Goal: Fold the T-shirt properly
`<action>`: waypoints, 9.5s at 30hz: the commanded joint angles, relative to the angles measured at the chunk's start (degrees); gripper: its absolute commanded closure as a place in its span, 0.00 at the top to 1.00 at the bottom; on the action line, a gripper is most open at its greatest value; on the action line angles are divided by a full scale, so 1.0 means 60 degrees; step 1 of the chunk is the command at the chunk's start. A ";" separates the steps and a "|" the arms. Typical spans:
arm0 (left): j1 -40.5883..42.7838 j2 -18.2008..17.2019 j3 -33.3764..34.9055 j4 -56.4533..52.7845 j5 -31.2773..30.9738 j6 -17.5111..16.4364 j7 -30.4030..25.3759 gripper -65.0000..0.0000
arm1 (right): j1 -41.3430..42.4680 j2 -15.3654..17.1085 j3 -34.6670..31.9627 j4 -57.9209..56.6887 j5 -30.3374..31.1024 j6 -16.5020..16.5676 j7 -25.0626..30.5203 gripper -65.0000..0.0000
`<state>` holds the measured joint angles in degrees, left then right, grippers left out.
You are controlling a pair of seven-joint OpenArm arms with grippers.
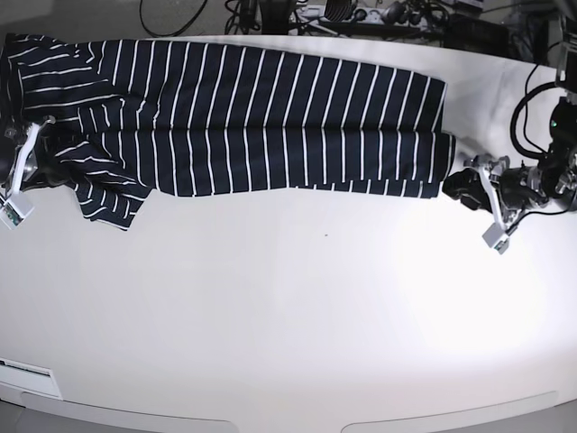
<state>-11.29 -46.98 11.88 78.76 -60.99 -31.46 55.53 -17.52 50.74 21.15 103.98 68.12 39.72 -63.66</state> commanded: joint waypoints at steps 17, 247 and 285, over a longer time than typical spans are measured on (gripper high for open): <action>-0.0189 -0.0211 -0.0109 0.0106 -0.0091 -0.0033 -0.0335 0.49 | -0.2197 -0.2109 0.4189 0.0109 0.2517 0.0046 -0.0612 0.00; 0.2892 0.5632 -0.2193 0.2080 0.1745 0.4357 -0.0033 0.04 | -0.0623 -0.4142 0.0441 0.0470 -1.0178 -0.5508 0.2969 0.53; 0.2200 0.4156 -0.5074 0.2080 -0.1515 0.1701 0.1111 0.00 | 0.0273 -0.4065 0.0408 -0.2095 -0.7377 -0.2965 0.4645 0.00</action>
<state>2.85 -21.15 -18.09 90.32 -68.36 -20.62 62.65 -16.08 25.36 23.11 91.05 24.08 21.96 -35.94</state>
